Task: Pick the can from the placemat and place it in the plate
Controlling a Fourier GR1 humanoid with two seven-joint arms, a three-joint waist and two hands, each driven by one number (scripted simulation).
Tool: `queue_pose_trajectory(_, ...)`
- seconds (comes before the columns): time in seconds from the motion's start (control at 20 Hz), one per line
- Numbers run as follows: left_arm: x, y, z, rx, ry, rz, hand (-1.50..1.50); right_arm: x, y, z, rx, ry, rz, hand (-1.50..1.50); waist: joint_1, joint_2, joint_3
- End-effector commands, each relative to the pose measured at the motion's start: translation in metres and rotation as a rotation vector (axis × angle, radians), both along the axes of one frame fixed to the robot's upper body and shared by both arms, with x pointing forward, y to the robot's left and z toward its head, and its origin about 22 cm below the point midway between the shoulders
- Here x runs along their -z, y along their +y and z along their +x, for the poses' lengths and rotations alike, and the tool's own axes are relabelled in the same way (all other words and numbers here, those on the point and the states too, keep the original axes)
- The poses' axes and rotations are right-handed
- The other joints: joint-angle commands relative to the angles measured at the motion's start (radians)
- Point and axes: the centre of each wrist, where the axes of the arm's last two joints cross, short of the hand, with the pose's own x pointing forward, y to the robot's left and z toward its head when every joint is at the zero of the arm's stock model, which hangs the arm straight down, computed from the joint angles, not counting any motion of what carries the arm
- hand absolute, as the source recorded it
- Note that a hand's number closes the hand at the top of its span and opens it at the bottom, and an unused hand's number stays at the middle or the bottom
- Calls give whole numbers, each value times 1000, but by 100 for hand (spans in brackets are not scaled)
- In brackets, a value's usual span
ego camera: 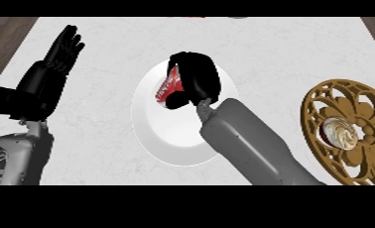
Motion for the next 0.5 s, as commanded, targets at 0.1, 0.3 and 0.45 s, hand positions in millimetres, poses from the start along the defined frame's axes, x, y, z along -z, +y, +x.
queue_pose_trajectory(0.1, -6, -16, -8, 23, 2, -2, 0, 32, 4, 16, 34, 93, 68, -150, 11, 1, 1)
queue_pose_trajectory(0.3, 1, -27, -7, 39, 6, -9, 0, 12, 17, 21, -19, 85, 198, -150, 25, 2, 1)
queue_pose_trajectory(0.45, 3, -16, 5, 23, -15, -8, 0, 27, 11, 21, 29, -21, 307, -150, 31, 9, 1)
